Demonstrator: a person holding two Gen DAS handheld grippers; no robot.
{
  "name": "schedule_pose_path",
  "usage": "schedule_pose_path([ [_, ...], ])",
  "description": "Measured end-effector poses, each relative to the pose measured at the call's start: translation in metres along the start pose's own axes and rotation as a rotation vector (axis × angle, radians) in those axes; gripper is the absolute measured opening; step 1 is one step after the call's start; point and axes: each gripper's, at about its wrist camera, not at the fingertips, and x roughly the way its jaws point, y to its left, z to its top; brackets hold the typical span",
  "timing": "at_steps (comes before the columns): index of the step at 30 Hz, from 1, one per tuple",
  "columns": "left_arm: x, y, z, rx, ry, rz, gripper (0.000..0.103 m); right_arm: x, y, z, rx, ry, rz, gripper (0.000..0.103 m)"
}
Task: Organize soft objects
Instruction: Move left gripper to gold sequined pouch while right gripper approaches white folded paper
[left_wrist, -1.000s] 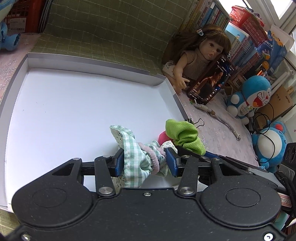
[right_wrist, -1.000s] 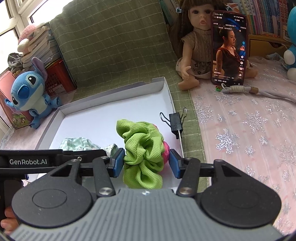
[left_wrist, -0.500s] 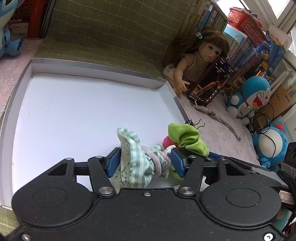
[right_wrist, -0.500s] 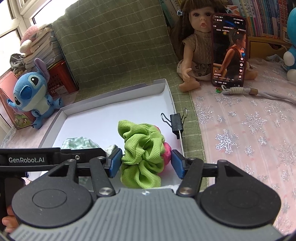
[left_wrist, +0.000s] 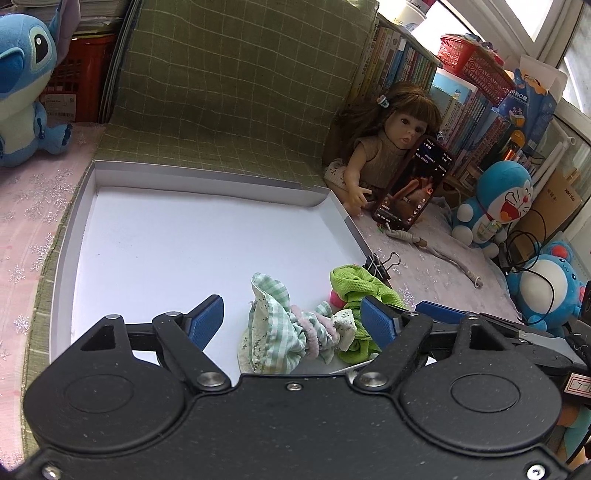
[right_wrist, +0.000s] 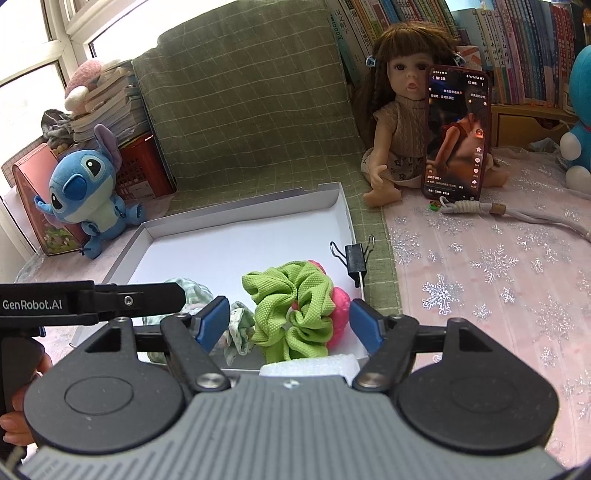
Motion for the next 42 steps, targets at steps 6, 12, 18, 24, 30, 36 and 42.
schedule_pose_path([
  [6, -0.024, -0.004, -0.011, 0.034, -0.049, 0.011, 0.083, -0.018, 0.008, -0.005, -0.044, -0.044, -0.002, 0.087],
  [12, -0.054, -0.010, -0.028, 0.057, -0.115, 0.036, 0.085, -0.038, 0.017, -0.014, -0.097, -0.100, -0.012, 0.092],
  [18, -0.081, -0.022, -0.050, 0.118, -0.185, 0.078, 0.089, -0.058, 0.025, -0.028, -0.156, -0.160, -0.023, 0.098],
  [24, -0.102, -0.023, -0.072, 0.119, -0.227, 0.082, 0.091, -0.074, 0.031, -0.045, -0.207, -0.210, -0.035, 0.101],
  [30, -0.111, -0.023, -0.091, 0.120, -0.255, 0.115, 0.092, -0.086, 0.036, -0.061, -0.242, -0.240, -0.054, 0.102],
  [36, -0.122, -0.021, -0.112, 0.128, -0.280, 0.146, 0.093, -0.094, 0.036, -0.074, -0.246, -0.251, -0.063, 0.103],
  [42, -0.126, -0.015, -0.130, 0.127, -0.291, 0.175, 0.094, -0.098, 0.037, -0.087, -0.272, -0.260, -0.090, 0.103],
])
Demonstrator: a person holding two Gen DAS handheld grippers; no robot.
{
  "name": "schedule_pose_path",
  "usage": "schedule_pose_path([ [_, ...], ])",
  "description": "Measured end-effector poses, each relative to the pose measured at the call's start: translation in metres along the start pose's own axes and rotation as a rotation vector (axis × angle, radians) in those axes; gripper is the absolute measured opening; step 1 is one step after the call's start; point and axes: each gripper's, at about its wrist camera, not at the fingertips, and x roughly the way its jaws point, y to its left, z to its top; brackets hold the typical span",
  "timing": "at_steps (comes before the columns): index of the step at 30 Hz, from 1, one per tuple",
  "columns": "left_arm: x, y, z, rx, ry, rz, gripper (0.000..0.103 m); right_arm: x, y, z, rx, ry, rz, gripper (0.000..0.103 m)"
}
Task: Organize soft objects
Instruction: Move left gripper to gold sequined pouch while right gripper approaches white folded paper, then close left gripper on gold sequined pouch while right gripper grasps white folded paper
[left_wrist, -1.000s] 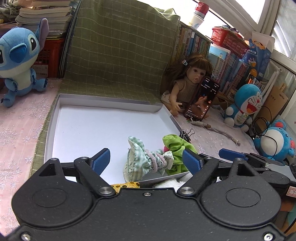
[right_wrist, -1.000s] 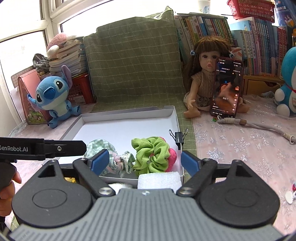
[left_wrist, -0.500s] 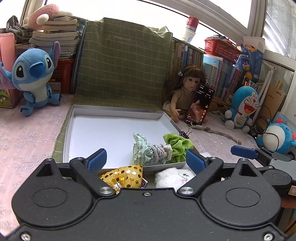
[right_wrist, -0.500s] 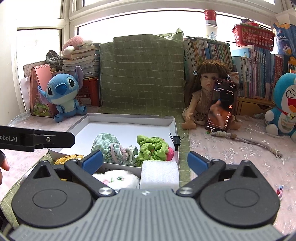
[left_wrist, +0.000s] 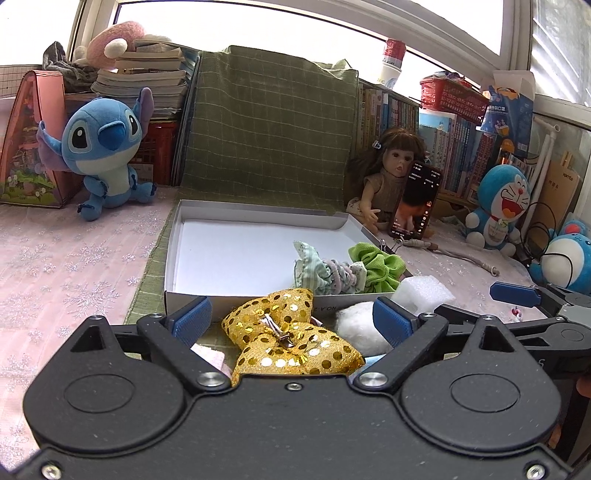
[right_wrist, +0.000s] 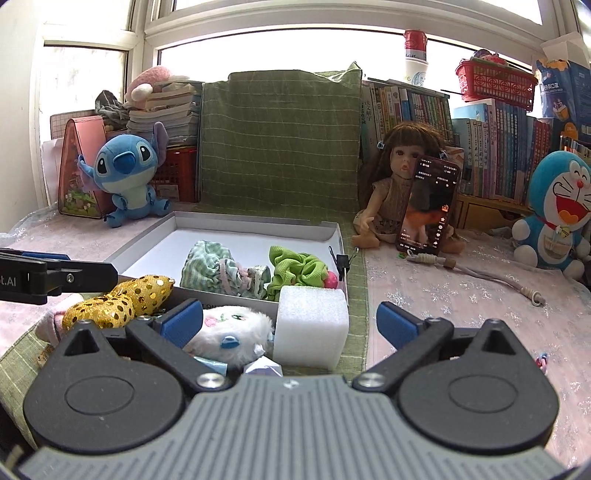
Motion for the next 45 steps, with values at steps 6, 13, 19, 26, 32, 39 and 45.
schedule_pose_path([
  [6, -0.001, 0.005, -0.013, -0.023, 0.020, 0.008, 0.092, 0.002, 0.000, -0.012, 0.001, 0.015, -0.036, 0.103],
  [13, -0.009, 0.006, -0.025, -0.025, 0.031, 0.004, 0.081, -0.002, -0.007, -0.024, 0.042, 0.032, -0.047, 0.103],
  [19, -0.012, 0.009, -0.025, -0.053, 0.028, -0.001, 0.078, -0.009, -0.008, -0.032, 0.042, 0.040, -0.047, 0.092],
  [26, -0.003, 0.013, -0.021, -0.072, 0.032, 0.010, 0.079, -0.007, -0.005, -0.037, 0.036, 0.065, -0.049, 0.079],
  [32, 0.008, 0.013, -0.018, -0.083, 0.051, -0.002, 0.080, -0.001, 0.004, -0.040, 0.000, 0.085, -0.040, 0.076],
  [39, 0.019, 0.011, -0.016, -0.102, 0.080, -0.029, 0.079, 0.008, 0.010, -0.043, 0.003, 0.105, -0.020, 0.075],
  [45, 0.020, 0.008, -0.018, -0.102, 0.089, -0.040, 0.057, 0.014, 0.011, -0.042, 0.009, 0.114, -0.017, 0.070],
])
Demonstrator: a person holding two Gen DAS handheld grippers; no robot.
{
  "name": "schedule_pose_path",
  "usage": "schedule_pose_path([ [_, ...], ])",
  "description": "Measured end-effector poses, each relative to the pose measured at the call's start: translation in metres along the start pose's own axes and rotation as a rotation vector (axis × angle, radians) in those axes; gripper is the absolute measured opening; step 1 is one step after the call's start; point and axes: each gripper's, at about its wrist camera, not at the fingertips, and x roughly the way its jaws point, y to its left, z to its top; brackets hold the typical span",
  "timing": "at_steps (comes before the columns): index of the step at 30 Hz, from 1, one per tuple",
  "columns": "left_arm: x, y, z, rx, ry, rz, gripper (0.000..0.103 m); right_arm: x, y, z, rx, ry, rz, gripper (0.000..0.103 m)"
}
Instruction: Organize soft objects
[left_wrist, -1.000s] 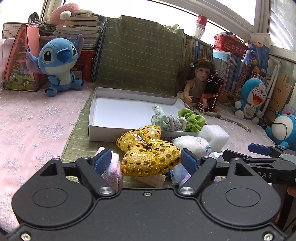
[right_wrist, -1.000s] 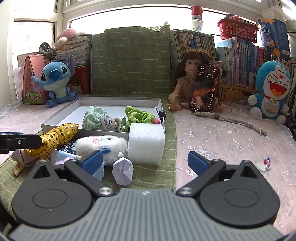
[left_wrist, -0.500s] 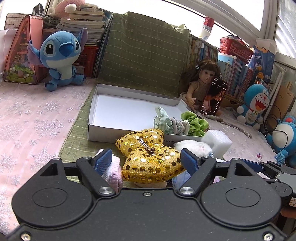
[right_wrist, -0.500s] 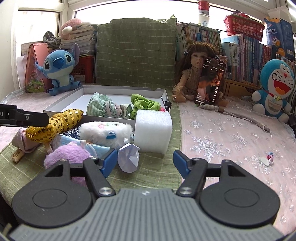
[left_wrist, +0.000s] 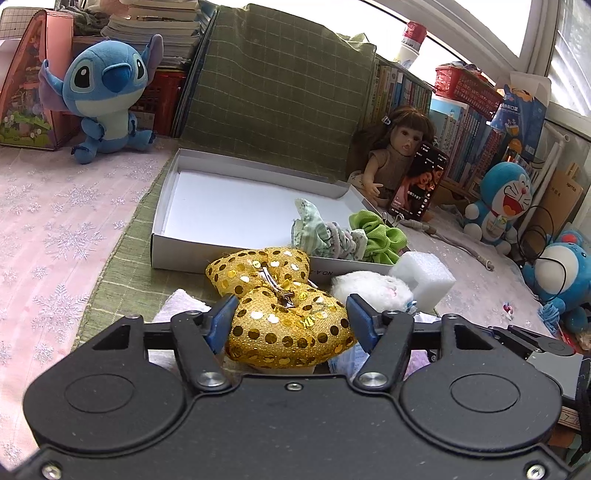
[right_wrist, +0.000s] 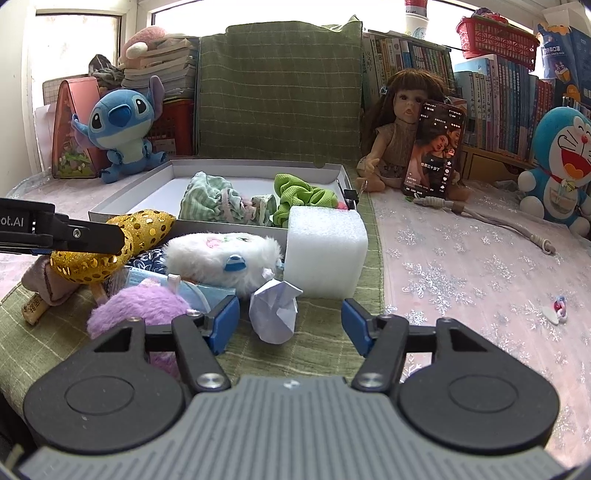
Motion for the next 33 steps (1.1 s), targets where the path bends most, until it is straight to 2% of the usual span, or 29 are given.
schedule_pose_path([
  [2, -0.005, -0.004, -0.001, 0.030, -0.017, 0.010, 0.052, 0.001, 0.000, 0.000, 0.008, 0.003, 0.002, 0.065],
  [6, -0.017, -0.010, -0.003, 0.076, -0.043, 0.011, 0.049, 0.003, -0.002, -0.001, 0.017, 0.009, 0.002, 0.045],
  [10, -0.030, -0.015, -0.005, 0.112, -0.057, 0.002, 0.049, 0.003, -0.004, 0.000, 0.030, 0.013, 0.007, 0.039],
  [18, -0.050, -0.017, -0.021, 0.179, -0.045, 0.020, 0.051, -0.010, -0.004, -0.001, -0.012, -0.002, -0.011, 0.039],
  [24, -0.048, -0.012, -0.027, 0.181, -0.028, 0.037, 0.060, -0.012, -0.010, -0.003, -0.013, 0.007, -0.026, 0.040],
  [25, -0.048, -0.011, -0.027, 0.172, -0.032, 0.038, 0.062, -0.012, -0.010, -0.003, -0.014, 0.007, -0.025, 0.042],
  [27, -0.048, -0.011, -0.025, 0.162, -0.044, 0.042, 0.064, -0.011, -0.008, -0.002, -0.015, 0.004, -0.025, 0.053],
  [33, -0.045, -0.015, -0.023, 0.173, -0.049, 0.057, 0.071, -0.004, -0.003, 0.001, -0.019, 0.001, -0.019, 0.058],
])
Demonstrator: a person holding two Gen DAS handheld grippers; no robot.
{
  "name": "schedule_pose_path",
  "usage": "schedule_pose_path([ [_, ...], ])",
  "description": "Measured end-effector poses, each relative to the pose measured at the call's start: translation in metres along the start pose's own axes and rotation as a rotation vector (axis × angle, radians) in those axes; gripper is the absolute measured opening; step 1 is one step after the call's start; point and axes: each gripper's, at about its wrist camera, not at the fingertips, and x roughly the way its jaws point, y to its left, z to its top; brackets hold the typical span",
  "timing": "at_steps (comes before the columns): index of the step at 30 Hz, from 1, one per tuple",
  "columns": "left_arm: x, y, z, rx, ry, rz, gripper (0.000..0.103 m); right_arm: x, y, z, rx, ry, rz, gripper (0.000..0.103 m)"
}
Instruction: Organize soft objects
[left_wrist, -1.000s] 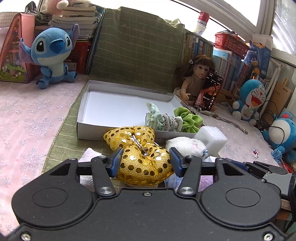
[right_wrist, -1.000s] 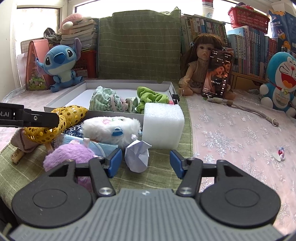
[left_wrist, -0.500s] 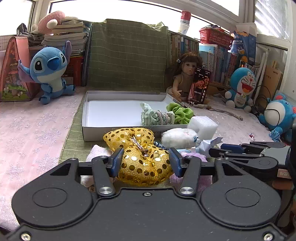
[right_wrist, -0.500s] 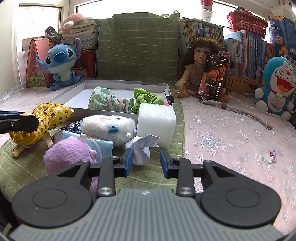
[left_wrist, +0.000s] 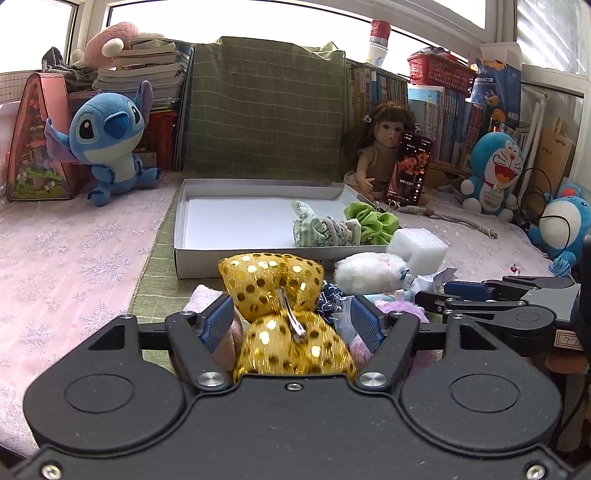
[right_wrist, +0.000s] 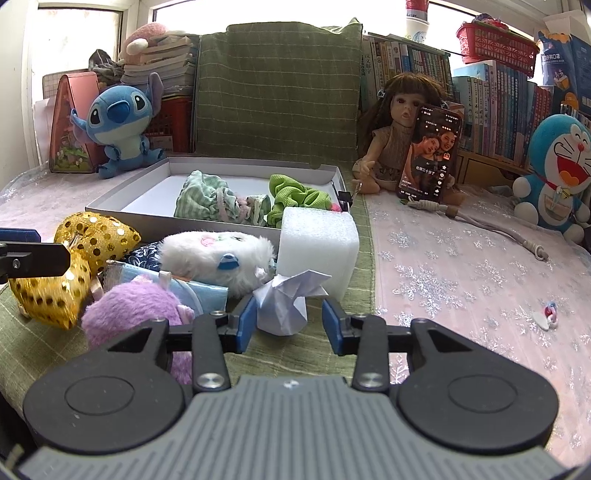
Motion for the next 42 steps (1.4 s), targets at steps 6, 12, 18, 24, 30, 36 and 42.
schedule_pose_path([
  [6, 0.007, -0.005, -0.002, 0.025, 0.009, 0.000, 0.072, 0.010, 0.004, 0.000, -0.002, 0.016, 0.012, 0.061],
  [12, 0.004, -0.008, 0.001, 0.012, 0.023, 0.007, 0.055, 0.014, 0.006, 0.001, -0.009, 0.017, 0.006, 0.063],
  [18, -0.011, -0.017, -0.003, 0.055, 0.032, 0.016, 0.052, 0.015, 0.002, 0.000, 0.005, 0.023, -0.001, 0.063],
  [24, 0.005, -0.013, -0.007, 0.019, 0.071, 0.046, 0.052, 0.015, 0.001, 0.000, 0.012, 0.021, -0.001, 0.063],
  [30, 0.020, -0.009, -0.009, -0.020, 0.073, 0.060, 0.051, 0.014, 0.002, 0.000, 0.015, 0.019, -0.001, 0.063],
  [36, 0.026, -0.012, -0.009, -0.012, 0.072, 0.059, 0.037, 0.015, 0.002, -0.001, 0.019, 0.023, 0.004, 0.063],
  [42, 0.017, -0.013, -0.008, -0.003, 0.050, 0.043, 0.029, 0.015, 0.003, -0.001, 0.040, 0.021, 0.010, 0.040],
])
